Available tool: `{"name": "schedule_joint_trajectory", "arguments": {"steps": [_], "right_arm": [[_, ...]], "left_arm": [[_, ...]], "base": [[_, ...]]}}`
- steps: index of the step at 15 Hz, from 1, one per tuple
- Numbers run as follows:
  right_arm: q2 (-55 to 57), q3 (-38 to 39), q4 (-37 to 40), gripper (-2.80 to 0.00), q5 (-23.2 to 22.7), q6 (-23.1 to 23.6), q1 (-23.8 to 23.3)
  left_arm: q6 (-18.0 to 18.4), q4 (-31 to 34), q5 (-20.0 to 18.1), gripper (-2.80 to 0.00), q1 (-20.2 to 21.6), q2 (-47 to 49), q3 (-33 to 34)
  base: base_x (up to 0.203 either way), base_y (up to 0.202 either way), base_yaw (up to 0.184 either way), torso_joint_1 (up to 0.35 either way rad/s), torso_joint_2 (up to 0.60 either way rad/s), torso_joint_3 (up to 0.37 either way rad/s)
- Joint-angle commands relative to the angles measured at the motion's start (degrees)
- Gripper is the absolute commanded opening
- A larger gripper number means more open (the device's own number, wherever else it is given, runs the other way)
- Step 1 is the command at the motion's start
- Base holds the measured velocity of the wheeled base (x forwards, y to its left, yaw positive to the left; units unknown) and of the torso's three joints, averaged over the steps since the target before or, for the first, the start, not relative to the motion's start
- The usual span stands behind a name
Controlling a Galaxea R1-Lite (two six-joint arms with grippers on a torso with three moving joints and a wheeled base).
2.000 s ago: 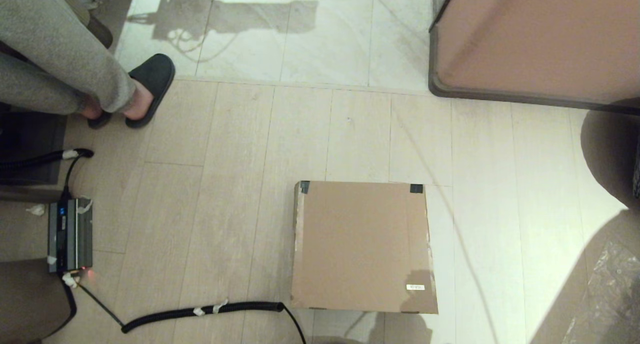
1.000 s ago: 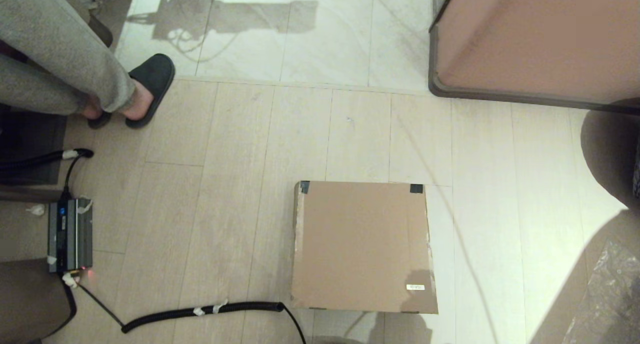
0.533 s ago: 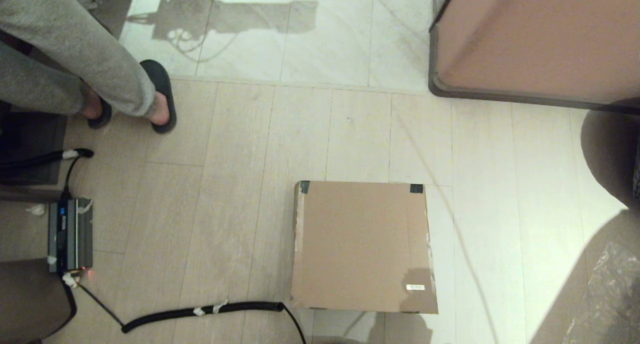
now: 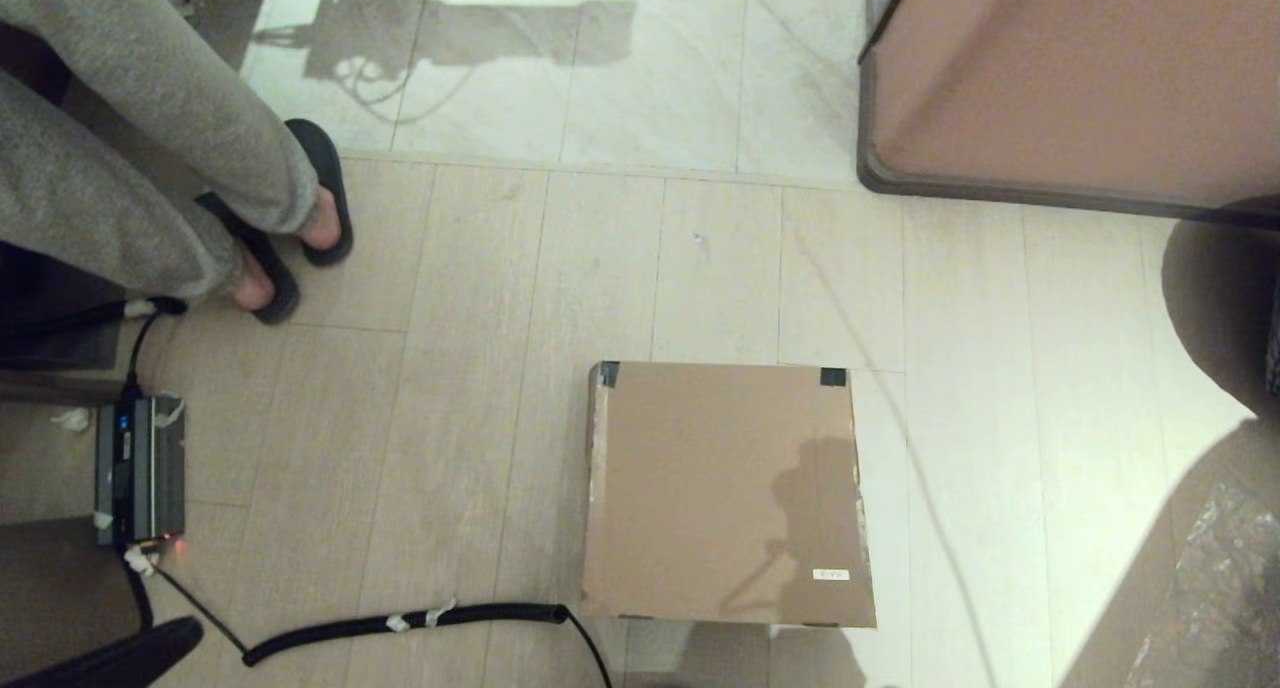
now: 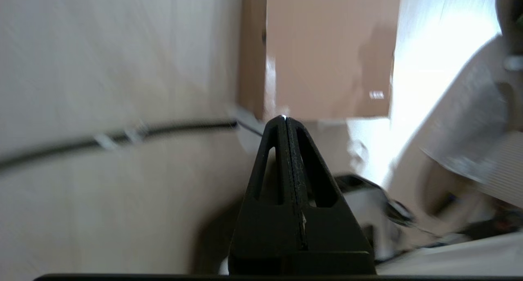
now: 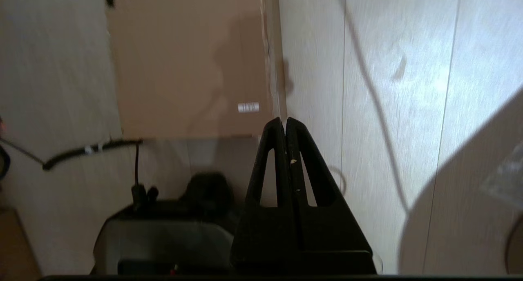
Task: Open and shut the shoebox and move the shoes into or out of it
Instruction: Open the shoe box
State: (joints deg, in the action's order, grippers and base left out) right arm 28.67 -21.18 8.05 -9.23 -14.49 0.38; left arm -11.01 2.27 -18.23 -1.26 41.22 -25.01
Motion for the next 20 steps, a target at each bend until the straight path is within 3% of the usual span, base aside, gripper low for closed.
{"name": "schedule_joint_trajectory", "arguments": {"steps": [1, 4, 7, 10, 16, 20], "right_arm": [[19.6, -3.53, -0.18, -2.8, -0.64, -0.11, -0.02], [37.88, -13.16, -1.5, -2.8, -0.43, 0.01, -0.19], [53.65, -20.99, -5.92, -2.8, -0.71, 0.09, 0.73], [66.29, -21.68, -15.54, -2.8, -2.58, 0.11, 2.95], [90.18, -20.98, -40.06, -2.8, -1.58, 0.43, 6.32], [94.37, -21.41, -43.47, -2.8, -1.18, 0.25, 6.62]], "left_arm": [[-0.81, -2.48, -0.9, -2.8, -0.41, 23.29, -3.85], [-1.65, -12.48, -1.75, -2.8, -2.3, 42.04, -8.56], [-3.09, -19.59, -1.22, -2.8, -8.1, 53.89, -13.04], [-8.0, -25.49, -0.69, -2.8, -12.59, 63.19, -16.67], [-9.33, -38.49, 5.49, -2.8, -15.86, 80.69, -19.98], [-9.55, -41.85, 7.95, -2.8, -18.29, 87.51, -24.94]], "base": [[0.0, 0.0, 0.0, 0.0, 0.0, 0.0], [0.0, 0.0, 0.0, 0.0, 0.0, 0.0], [0.0, 0.0, 0.0, 0.0, 0.0, 0.0], [0.0, 0.0, 0.0, 0.0, 0.0, 0.0], [0.0, 0.0, 0.0, 0.0, 0.0, 0.0], [0.0, 0.0, 0.0, 0.0, 0.0, 0.0]]}}
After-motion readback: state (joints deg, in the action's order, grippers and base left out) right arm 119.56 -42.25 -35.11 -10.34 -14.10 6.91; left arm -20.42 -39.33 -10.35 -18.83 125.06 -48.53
